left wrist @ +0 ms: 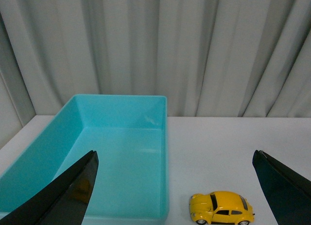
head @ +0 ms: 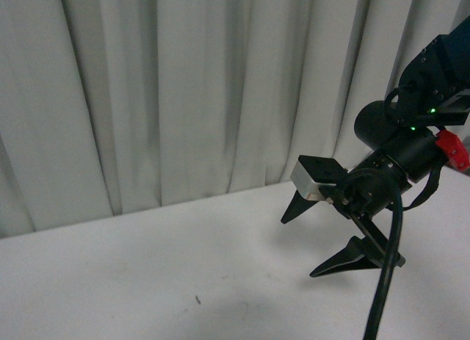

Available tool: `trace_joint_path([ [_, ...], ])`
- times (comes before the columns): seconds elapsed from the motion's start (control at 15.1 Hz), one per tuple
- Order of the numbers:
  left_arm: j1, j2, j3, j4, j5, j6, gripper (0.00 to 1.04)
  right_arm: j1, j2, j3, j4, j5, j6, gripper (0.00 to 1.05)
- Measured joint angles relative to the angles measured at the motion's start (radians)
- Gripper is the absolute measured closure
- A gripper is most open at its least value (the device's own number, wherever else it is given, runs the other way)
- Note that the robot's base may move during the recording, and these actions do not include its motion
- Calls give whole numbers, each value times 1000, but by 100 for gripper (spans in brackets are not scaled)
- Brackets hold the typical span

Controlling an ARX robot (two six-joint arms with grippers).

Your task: Wind up and store yellow beetle toy

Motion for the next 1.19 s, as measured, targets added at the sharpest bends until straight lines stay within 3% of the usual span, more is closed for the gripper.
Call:
trace_joint_path([
  [0.33,0,0,0,0,0,0,7,5,-278,28,-49,-101,19,7],
  [0.4,0,0,0,0,-1,0,7,31,-378,-121,348,79,169,14],
  [0.53,0,0,0,0,2,0,7,105,-607,-494,911,437,667,35],
  [0.66,0,0,0,0,-1,0,7,151,-830,-782,1328,654,1229,58],
  [0.73,0,0,0,0,0,0,7,158,-927,-865,1446,682,1448,71],
  [0.86,0,0,0,0,0,0,7,172,-1001,-988,1488,707,1651,94],
  [0.93,0,0,0,0,0,0,7,183,-1013,-1044,1483,709,1681,103],
  [1.06,0,0,0,0,1,0,7,245,-1102,-1121,1490,768,1719,103],
  [1.19,0,0,0,1,0,0,7,247,-1181,-1178,1477,774,1729,103],
])
